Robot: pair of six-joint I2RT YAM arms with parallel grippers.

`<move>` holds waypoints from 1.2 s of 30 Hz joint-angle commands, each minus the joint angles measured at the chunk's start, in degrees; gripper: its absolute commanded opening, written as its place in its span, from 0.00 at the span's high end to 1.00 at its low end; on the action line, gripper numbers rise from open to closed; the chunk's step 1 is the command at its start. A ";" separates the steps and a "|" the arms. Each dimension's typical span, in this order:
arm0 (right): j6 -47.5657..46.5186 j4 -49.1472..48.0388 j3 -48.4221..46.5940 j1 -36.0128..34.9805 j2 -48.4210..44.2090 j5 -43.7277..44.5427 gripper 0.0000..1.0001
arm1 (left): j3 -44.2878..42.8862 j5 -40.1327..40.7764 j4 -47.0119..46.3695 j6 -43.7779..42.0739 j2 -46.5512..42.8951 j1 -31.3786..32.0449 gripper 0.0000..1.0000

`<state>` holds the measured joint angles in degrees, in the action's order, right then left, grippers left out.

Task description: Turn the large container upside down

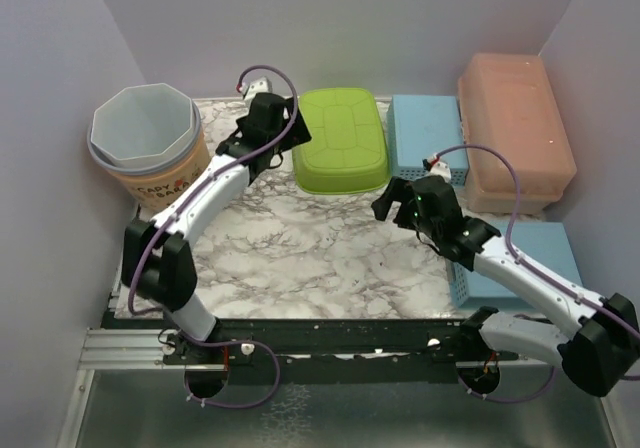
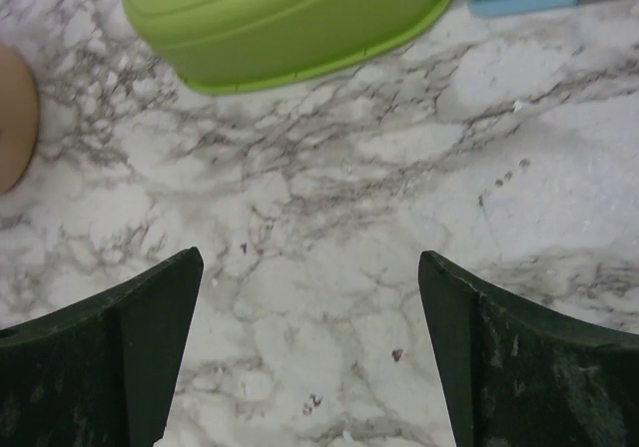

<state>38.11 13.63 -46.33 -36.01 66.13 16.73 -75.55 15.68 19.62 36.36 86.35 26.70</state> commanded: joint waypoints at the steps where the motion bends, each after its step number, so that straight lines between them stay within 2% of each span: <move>1: 5.10 -0.10 6.49 -0.29 -8.19 -11.79 0.07 | -11.95 -7.31 -3.24 -6.18 14.62 -2.41 0.01; 5: 5.64 5.57 6.87 -0.29 -11.28 -13.40 0.07 | -21.41 -6.72 -3.18 -8.30 26.27 -2.96 0.01; 10: 8.00 8.67 7.74 -0.29 -15.46 -12.88 0.07 | -29.91 -8.69 -3.49 -9.64 36.74 -4.26 0.01; 13: 8.13 12.26 8.10 -0.29 -18.38 -7.88 0.07 | -34.60 -11.08 -2.62 -10.06 42.37 -5.46 0.01; 17: 6.54 22.19 5.78 -0.29 -21.04 5.58 0.05 | -36.51 -12.20 -2.69 -9.50 45.19 -6.57 0.01; 21: 3.52 25.61 4.86 -0.29 -22.87 11.83 0.03 | -39.40 -15.28 -2.66 -11.61 47.75 -6.67 0.01; 31: 3.93 23.81 5.23 -0.29 -22.32 11.71 0.03 | -48.38 -26.94 -2.65 -15.09 54.38 -7.01 0.01; 36: 4.19 22.61 5.55 -0.29 -20.90 10.21 0.03 | -48.56 -26.37 -2.06 -13.86 53.92 -7.41 0.01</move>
<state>41.95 36.51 -40.03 -36.05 44.27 26.17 -123.42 -5.85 16.34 21.80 139.61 18.76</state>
